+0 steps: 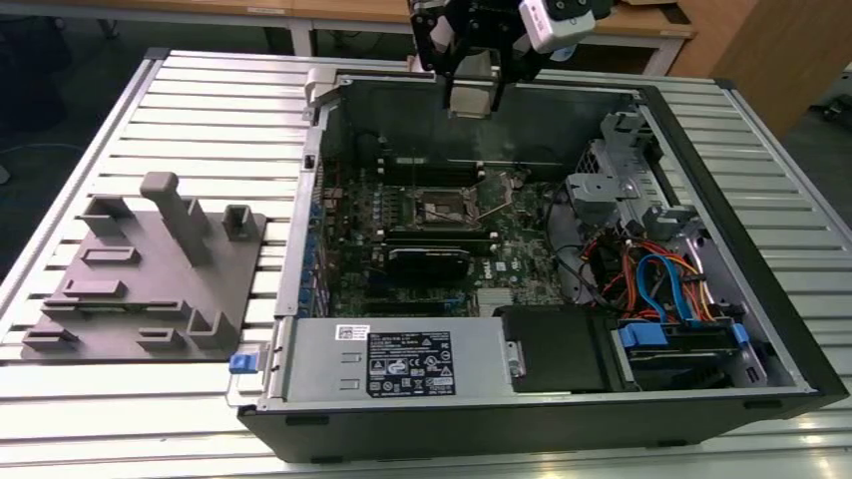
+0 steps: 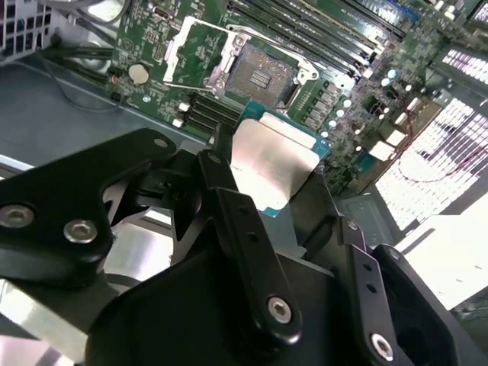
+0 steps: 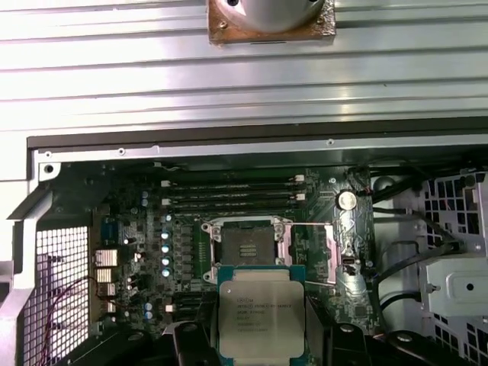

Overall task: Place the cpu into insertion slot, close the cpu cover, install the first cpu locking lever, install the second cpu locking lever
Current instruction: 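Place the cpu into insertion slot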

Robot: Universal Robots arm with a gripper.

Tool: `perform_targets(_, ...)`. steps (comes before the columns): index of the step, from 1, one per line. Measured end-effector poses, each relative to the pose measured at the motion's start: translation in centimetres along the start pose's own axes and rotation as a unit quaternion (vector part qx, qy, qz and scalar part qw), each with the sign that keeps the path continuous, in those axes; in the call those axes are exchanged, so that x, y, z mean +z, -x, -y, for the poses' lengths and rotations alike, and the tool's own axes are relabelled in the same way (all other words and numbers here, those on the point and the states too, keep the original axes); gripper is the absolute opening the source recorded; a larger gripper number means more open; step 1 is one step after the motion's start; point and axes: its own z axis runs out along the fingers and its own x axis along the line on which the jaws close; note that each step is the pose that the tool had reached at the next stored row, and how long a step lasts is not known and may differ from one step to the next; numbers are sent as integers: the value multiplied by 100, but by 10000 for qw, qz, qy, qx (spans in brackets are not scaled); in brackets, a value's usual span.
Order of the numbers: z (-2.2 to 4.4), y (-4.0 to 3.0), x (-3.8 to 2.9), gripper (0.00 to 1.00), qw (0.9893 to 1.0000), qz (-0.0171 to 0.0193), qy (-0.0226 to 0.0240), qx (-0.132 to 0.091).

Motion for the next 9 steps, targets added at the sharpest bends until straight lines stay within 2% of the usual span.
perform_targets(2,0,-3,2,54,9999,11,2,123)
perform_targets(9,1,-4,3,54,9999,12,3,126)
